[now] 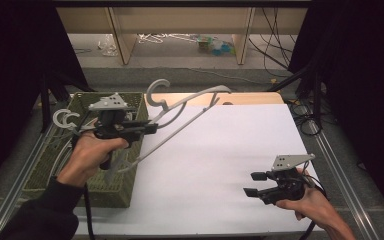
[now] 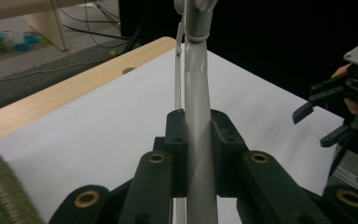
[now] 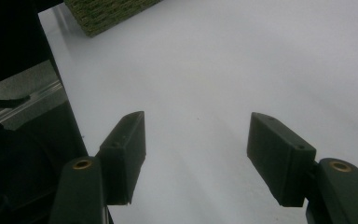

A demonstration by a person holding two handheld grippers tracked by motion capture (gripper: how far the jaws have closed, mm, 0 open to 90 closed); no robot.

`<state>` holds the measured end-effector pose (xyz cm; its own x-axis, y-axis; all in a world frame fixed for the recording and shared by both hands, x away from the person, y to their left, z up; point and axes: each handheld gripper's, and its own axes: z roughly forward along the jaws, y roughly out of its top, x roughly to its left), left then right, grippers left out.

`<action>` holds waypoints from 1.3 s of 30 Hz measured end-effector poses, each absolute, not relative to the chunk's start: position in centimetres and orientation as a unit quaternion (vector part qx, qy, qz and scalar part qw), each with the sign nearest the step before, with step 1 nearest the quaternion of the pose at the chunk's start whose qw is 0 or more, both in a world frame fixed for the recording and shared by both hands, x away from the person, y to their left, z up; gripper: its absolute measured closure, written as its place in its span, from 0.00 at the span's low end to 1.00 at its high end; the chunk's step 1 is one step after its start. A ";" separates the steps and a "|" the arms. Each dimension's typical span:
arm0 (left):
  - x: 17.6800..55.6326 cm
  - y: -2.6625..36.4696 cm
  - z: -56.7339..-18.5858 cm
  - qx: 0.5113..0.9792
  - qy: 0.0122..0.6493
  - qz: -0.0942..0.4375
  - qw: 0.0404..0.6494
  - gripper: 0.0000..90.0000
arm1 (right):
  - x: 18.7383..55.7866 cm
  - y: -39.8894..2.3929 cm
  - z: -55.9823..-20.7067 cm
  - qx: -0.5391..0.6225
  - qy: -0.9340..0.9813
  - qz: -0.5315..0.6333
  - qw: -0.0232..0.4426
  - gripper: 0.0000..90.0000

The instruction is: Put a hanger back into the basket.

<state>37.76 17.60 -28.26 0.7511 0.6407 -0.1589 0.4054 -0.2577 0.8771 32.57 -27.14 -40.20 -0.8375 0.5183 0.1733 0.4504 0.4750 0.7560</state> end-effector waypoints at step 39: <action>38.7 36.7 -33.4 0.725 0.429 0.216 0.494 0.88 | 32.4 -27.1 -41.1 0.299 0.855 0.422 0.044 0.28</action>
<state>38.68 36.72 -33.36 0.5390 0.8351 -0.1094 0.4082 -0.1454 0.9013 32.43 -27.11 -41.14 -0.8177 0.5478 0.1766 0.4731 0.4650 0.7482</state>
